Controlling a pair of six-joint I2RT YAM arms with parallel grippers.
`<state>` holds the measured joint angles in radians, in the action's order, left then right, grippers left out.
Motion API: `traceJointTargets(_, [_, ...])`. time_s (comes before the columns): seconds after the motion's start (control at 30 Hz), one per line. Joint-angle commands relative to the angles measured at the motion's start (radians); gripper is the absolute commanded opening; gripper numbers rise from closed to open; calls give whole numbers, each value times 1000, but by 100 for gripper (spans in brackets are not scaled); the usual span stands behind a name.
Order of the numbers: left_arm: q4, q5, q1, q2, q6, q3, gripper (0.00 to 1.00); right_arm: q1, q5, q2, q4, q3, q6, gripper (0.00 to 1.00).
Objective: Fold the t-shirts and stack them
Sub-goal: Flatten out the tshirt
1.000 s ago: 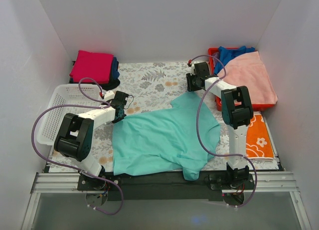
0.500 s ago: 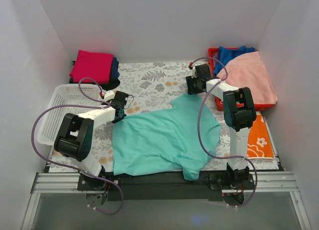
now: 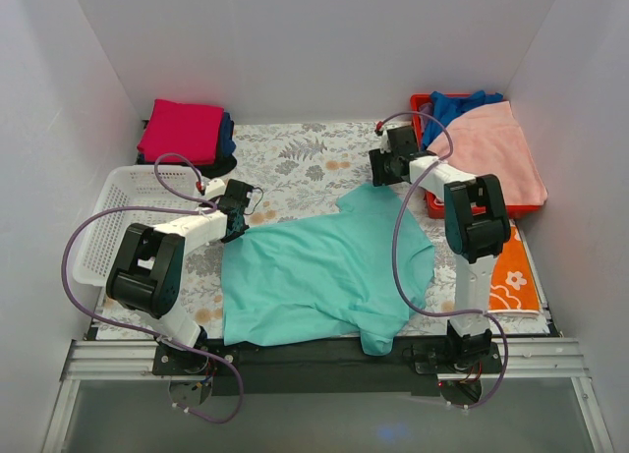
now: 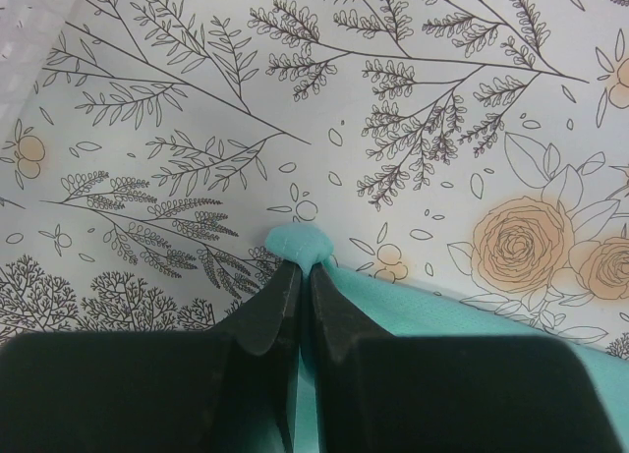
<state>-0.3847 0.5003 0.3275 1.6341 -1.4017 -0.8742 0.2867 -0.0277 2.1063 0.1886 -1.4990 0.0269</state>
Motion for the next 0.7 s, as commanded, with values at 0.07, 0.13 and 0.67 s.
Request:
traceJointTargets(0.07, [-34,-37,-4,-20,4,26,0,3,-31,-120,-11,29,-4,59])
traceJointTargets(0.13, [-33,-37,-4,-19,4,27,0,5,-29,-131,-17,39,-2,59])
traceJointTargets(0.67, [-31,-37,-4,-13,6,26,0,6,51,30,-3,0,-4,56])
